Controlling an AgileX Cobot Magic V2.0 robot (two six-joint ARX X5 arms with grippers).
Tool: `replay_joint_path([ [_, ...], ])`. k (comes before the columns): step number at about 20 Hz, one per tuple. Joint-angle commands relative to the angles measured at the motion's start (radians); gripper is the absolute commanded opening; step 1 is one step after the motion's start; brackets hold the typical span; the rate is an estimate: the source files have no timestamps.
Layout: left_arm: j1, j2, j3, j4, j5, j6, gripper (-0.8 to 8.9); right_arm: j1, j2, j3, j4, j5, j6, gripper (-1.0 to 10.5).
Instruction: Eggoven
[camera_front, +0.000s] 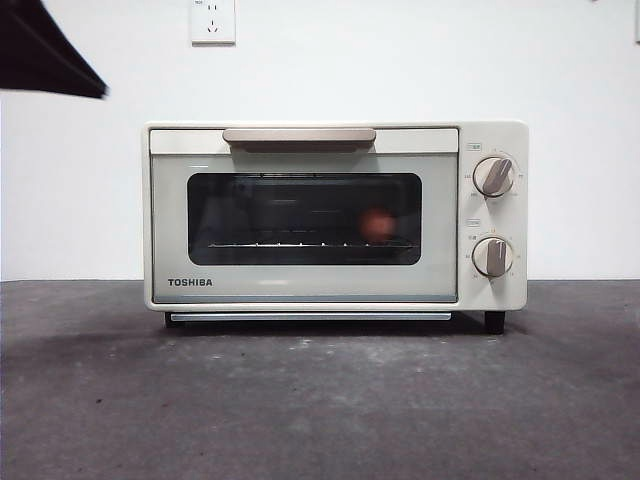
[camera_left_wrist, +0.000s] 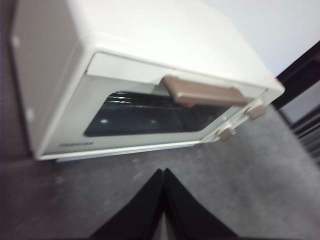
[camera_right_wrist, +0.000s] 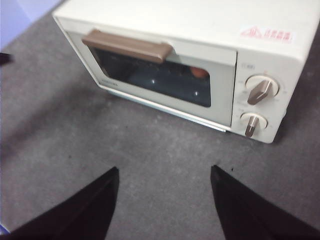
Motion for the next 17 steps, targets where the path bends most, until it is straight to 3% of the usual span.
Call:
replay_joint_path([
  [1, -0.01, -0.091, 0.021, -0.093, -0.066, 0.092, 0.07, 0.007, 0.036, 0.002, 0.031, 0.002, -0.017, 2.3],
  [6, -0.012, -0.222, 0.021, -0.225, -0.135, 0.148, 0.07, 0.013, 0.05, -0.09, 0.156, 0.0, -0.017, 0.0],
  [12, -0.012, -0.298, 0.021, -0.325, -0.172, 0.204, 0.07, 0.034, 0.05, -0.214, 0.346, 0.0, -0.016, 0.1],
  [17, -0.012, -0.312, 0.021, -0.33, -0.171, 0.204, 0.07, 0.034, 0.053, -0.222, 0.375, 0.009, -0.015, 0.1],
])
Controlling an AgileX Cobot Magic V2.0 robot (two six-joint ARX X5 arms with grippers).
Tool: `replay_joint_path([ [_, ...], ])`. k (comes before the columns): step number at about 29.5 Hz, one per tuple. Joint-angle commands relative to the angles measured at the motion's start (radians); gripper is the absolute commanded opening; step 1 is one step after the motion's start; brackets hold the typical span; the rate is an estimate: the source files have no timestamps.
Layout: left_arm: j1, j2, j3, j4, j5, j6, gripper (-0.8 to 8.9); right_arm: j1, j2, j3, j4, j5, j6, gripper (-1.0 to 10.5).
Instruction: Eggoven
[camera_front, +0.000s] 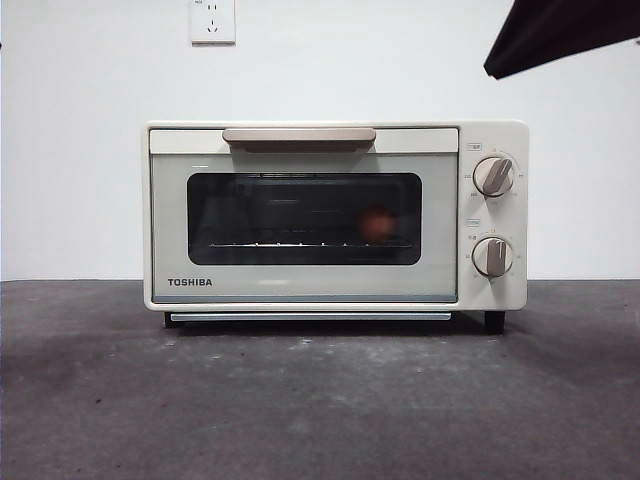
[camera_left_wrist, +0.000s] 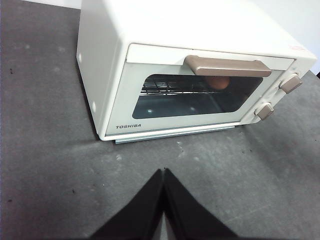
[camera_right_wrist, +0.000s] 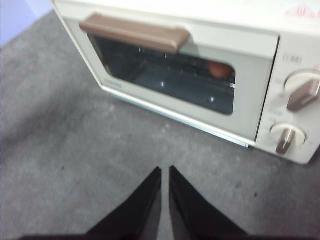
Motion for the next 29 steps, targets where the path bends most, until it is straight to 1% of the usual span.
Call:
replay_joint_path([
  [1, -0.003, 0.001, 0.017, 0.01, -0.002, 0.021, 0.07, 0.007, 0.006, 0.01, 0.018, 0.006, -0.007, 0.1],
  [18, -0.003, 0.001, 0.017, 0.024, -0.002, 0.023, 0.07, 0.004, 0.005, 0.011, 0.082, 0.007, -0.007, 0.1],
  [19, -0.004, 0.0, 0.017, 0.024, -0.002, 0.047, 0.07, 0.004, 0.004, 0.011, 0.082, 0.007, -0.007, 0.1],
  [20, -0.002, -0.008, 0.017, 0.029, -0.003, 0.103, 0.07, 0.004, 0.004, 0.011, 0.083, 0.007, -0.007, 0.1],
  [23, 0.021, -0.042, 0.011, 0.063, -0.013, 0.19, 0.08, 0.005, 0.004, 0.011, 0.086, 0.007, -0.007, 0.1],
  [26, 0.063, -0.101, -0.024, 0.132, -0.054, 0.211, 0.07, 0.005, 0.005, 0.011, 0.086, 0.007, -0.007, 0.1],
  [29, 0.111, -0.18, -0.114, 0.245, -0.082, 0.241, 0.08, 0.005, 0.005, 0.011, 0.086, 0.007, -0.007, 0.1],
])
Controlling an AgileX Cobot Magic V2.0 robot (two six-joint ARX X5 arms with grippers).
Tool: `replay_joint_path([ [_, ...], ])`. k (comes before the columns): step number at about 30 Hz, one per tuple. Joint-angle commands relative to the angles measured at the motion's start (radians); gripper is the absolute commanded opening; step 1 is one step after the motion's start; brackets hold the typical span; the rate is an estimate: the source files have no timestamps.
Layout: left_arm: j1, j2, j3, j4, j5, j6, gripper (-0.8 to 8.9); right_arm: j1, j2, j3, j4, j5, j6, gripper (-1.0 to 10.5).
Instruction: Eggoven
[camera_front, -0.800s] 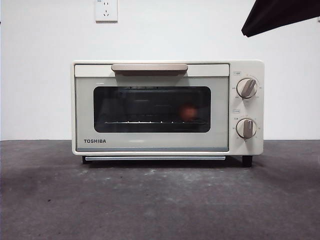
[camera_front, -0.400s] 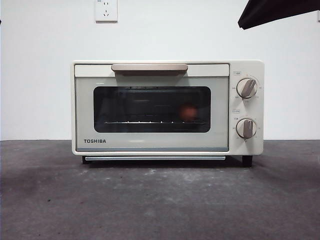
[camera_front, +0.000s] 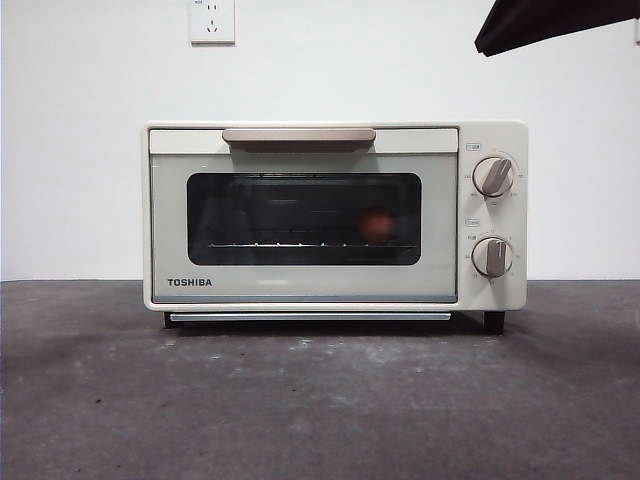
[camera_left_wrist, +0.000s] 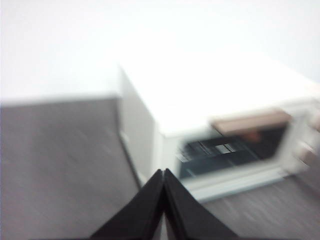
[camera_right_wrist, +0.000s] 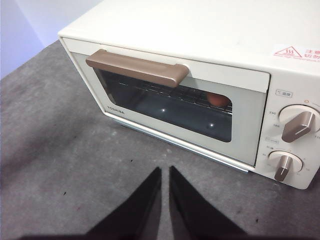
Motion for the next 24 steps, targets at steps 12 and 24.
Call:
replay_joint_path([
  [12, 0.114, -0.369, -0.43, 0.218, -0.082, 0.07, 0.07, 0.006, 0.005, 0.011, 0.01, 0.004, -0.007, 0.1],
  [24, 0.129, -0.375, -0.568, 0.166, -0.082, 0.042, 0.07, 0.006, 0.004, 0.011, 0.014, 0.004, -0.007, 0.1],
])
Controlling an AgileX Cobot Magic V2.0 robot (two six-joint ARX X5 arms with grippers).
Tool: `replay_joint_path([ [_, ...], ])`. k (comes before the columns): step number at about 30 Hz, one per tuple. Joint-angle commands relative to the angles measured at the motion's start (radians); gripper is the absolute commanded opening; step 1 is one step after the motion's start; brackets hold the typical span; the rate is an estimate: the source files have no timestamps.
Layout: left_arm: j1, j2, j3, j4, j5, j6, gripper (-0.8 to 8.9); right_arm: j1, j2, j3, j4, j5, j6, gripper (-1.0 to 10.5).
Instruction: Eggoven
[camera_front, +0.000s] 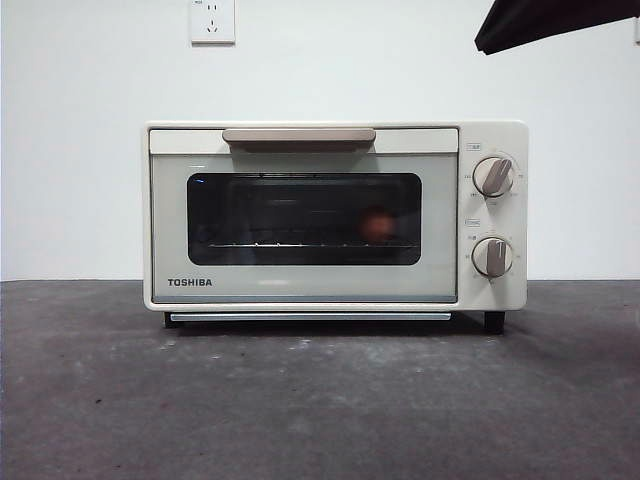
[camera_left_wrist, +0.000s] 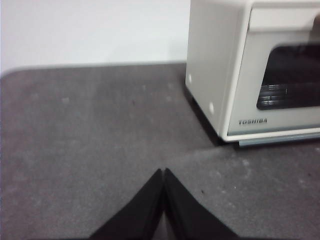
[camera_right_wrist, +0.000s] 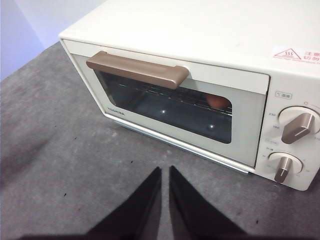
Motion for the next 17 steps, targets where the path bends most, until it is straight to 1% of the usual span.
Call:
replay_joint_path([
  [1, 0.003, -0.003, -0.029, -0.002, -0.002, -0.014, 0.08, 0.006, 0.005, 0.011, 0.011, 0.004, -0.007, 0.1],
  [3, 0.003, -0.003, -0.029, -0.036, -0.002, -0.021, 0.08, 0.006, 0.005, 0.011, 0.011, 0.004, -0.007, 0.1],
  [7, 0.003, -0.003, -0.028, -0.015, -0.002, -0.02, 0.08, 0.006, 0.005, 0.011, 0.011, 0.004, -0.007, 0.1],
  [17, 0.003, -0.002, -0.028, -0.018, -0.002, -0.02, 0.08, 0.006, 0.005, 0.011, 0.011, 0.004, -0.007, 0.1],
])
